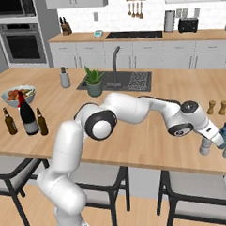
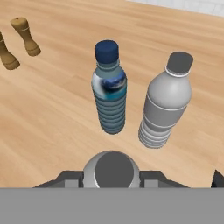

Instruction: Move the plastic bottles in the middle to the plastics group, and the glass bottles in the middle to the glass group.

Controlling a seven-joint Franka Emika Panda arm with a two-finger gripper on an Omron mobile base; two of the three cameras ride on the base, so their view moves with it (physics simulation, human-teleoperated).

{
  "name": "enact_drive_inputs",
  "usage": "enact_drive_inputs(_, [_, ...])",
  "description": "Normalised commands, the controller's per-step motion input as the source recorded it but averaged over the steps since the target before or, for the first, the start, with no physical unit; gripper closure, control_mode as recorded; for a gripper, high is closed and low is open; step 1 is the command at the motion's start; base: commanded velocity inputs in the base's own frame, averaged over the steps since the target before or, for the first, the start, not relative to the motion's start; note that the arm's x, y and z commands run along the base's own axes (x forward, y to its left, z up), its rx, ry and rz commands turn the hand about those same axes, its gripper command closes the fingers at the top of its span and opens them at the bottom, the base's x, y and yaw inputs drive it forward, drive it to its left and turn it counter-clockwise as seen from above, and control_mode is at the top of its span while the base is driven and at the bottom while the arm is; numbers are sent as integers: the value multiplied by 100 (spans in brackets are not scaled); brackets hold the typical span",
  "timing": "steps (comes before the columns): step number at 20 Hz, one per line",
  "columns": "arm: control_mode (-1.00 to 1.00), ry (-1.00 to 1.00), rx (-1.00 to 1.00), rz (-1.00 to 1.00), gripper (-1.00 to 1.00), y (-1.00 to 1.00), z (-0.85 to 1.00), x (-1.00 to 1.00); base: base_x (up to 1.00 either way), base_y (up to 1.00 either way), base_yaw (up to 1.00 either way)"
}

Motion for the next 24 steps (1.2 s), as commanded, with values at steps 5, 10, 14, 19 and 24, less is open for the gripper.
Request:
enact_drive_inputs(5, [-100, 0, 0, 0, -100, 0, 0, 0, 0, 0, 0])
enact_drive_inputs(10, [-100, 0, 0, 0, -100, 0, 0, 0, 0, 0, 0])
enact_drive_inputs(14, [-100, 0, 0, 0, -100, 7, 0, -2, 0, 0, 0])
enact_drive_inputs(19, [-100, 0, -2, 0, -100, 79, 1, -43, 0, 0, 0])
enact_drive_inputs(24, [-100, 0, -6, 0, -100, 98, 19, -58, 0, 0, 0])
